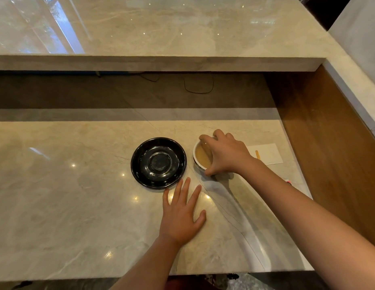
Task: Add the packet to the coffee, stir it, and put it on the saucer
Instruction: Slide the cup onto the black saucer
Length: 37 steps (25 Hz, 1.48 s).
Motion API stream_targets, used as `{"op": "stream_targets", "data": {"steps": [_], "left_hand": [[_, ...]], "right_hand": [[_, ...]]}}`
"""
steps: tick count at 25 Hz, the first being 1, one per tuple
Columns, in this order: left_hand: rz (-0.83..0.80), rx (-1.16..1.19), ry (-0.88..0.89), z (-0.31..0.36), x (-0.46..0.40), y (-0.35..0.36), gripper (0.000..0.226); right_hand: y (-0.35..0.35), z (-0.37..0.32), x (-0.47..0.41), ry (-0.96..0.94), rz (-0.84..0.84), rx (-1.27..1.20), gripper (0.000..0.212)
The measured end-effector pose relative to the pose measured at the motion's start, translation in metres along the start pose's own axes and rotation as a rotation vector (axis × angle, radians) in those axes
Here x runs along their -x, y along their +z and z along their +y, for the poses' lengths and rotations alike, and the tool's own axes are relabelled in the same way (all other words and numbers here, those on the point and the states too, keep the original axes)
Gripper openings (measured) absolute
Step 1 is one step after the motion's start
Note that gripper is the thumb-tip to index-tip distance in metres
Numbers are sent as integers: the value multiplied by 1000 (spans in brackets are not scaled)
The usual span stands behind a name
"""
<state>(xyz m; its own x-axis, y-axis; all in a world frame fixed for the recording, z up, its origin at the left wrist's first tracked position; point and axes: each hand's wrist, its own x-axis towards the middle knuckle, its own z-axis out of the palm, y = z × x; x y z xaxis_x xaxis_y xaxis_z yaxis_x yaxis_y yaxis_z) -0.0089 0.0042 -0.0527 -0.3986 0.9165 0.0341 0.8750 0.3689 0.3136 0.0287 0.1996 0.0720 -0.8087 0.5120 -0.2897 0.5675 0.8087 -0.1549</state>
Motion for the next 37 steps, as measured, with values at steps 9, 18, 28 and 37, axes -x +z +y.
{"op": "stream_targets", "data": {"steps": [9, 18, 28, 37], "left_hand": [[-6, 13, -7, 0, 0, -1, 62], [-20, 13, -6, -1, -1, 1, 65], [-1, 36, -9, 0, -1, -1, 63], [-21, 30, -12, 1, -1, -2, 63]], "right_hand": [[-26, -41, -23, -256, -1, 57, 95], [-14, -81, -52, -418, -30, 65, 96], [1, -98, -66, -459, -47, 91, 95], [1, -95, -68, -464, -99, 126, 96]]}}
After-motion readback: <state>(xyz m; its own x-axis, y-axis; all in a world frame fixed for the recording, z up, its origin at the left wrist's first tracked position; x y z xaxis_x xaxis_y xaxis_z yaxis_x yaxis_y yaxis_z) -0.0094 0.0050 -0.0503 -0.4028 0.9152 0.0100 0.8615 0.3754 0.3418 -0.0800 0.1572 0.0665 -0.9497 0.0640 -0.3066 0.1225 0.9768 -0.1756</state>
